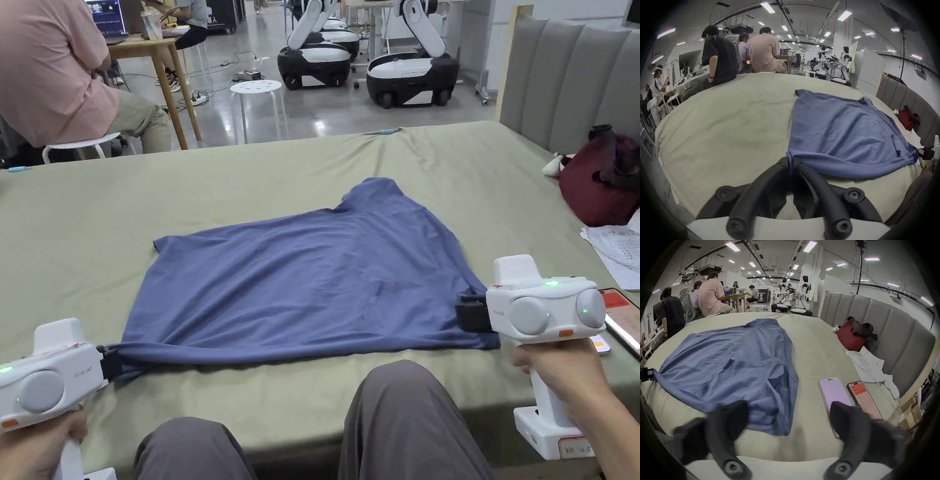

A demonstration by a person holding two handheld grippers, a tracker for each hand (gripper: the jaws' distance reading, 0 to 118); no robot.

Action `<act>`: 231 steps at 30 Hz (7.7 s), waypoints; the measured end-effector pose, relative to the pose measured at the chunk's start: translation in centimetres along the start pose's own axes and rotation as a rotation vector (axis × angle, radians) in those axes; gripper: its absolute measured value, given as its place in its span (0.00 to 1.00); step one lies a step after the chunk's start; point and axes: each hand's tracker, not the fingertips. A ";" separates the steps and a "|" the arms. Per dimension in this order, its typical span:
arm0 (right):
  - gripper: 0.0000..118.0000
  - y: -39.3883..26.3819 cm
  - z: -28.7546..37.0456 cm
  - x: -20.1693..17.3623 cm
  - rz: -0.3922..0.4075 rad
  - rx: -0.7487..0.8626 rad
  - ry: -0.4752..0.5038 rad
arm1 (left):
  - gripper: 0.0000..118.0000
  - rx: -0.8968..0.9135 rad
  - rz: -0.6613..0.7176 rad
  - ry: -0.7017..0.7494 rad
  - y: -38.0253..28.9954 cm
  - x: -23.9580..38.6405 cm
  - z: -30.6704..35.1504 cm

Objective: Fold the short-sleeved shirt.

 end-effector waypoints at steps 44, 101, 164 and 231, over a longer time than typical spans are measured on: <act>0.67 18.0 -20.5 -4.7 0.078 -0.022 -0.004 | 0.30 -0.089 -0.057 0.020 14.7 3.9 -18.3; 0.04 11.0 -18.0 -0.7 -0.021 -0.142 0.163 | 0.04 -0.134 -0.147 0.014 9.6 5.0 -12.6; 0.00 9.9 -12.9 -7.6 0.109 -0.067 0.176 | 0.66 -0.252 -0.075 0.095 16.8 3.7 -27.9; 0.31 2.2 -4.7 2.1 0.091 -0.236 0.271 | 0.26 -0.157 -0.150 -0.019 2.5 0.2 -4.0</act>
